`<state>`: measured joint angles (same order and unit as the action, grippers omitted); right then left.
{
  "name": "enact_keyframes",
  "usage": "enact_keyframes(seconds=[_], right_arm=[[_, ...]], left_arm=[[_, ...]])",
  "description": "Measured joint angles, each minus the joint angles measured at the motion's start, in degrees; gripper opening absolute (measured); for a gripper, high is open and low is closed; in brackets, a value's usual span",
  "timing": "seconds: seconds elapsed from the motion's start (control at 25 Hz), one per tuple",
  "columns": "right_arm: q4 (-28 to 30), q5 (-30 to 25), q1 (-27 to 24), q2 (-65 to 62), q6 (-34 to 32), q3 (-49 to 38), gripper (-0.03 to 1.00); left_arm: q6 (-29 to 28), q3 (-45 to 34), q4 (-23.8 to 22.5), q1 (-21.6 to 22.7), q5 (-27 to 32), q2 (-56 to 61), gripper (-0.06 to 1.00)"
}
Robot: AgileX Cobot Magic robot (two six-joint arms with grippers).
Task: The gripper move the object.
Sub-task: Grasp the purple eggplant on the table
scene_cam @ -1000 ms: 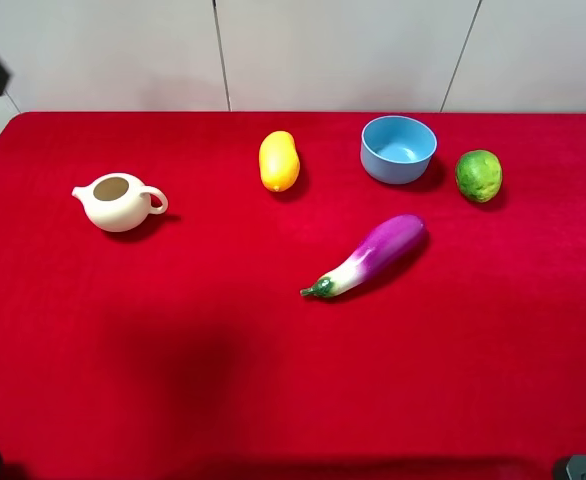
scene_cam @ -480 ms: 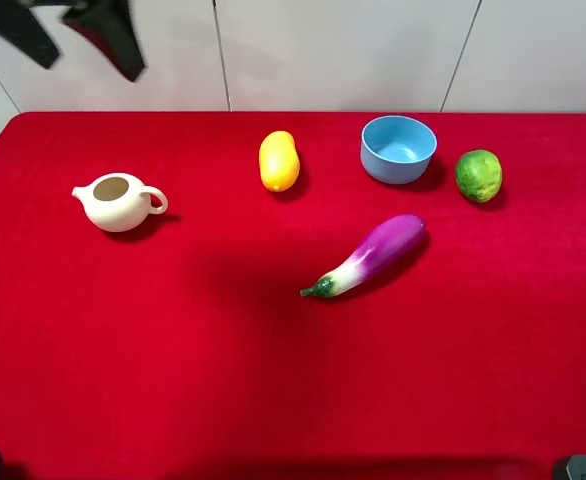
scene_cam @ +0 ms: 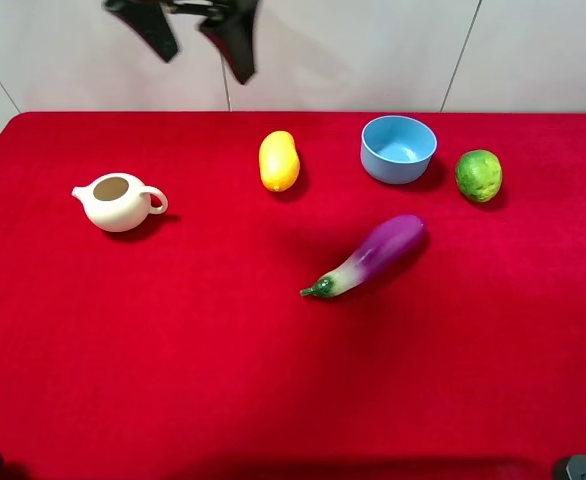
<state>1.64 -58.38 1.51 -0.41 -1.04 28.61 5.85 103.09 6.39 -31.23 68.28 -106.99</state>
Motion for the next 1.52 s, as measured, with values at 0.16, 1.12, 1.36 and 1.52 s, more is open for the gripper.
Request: enact_keyframes(seconds=[0.16,1.12,1.36,1.52], right_arm=[[0.00,0.00,0.00,0.00,0.00,0.00,0.69],[0.00,0.00,0.00,0.00,0.00,0.00,0.69],[0.00,0.00,0.00,0.00,0.00,0.00,0.69],[-0.05,0.00,0.00,0.00,0.00,0.00,0.69]], left_arm=[[-0.05,4.65,-0.25,-3.44,0.00,-4.82,0.94],[-0.16,11.26,-1.83,-17.95,0.01,-19.22,0.94],[-1.36,11.26,-2.80,-20.37,0.01,-22.51,0.94],[-2.53,11.26,-3.10,-21.90,-0.19,-24.53,0.94]])
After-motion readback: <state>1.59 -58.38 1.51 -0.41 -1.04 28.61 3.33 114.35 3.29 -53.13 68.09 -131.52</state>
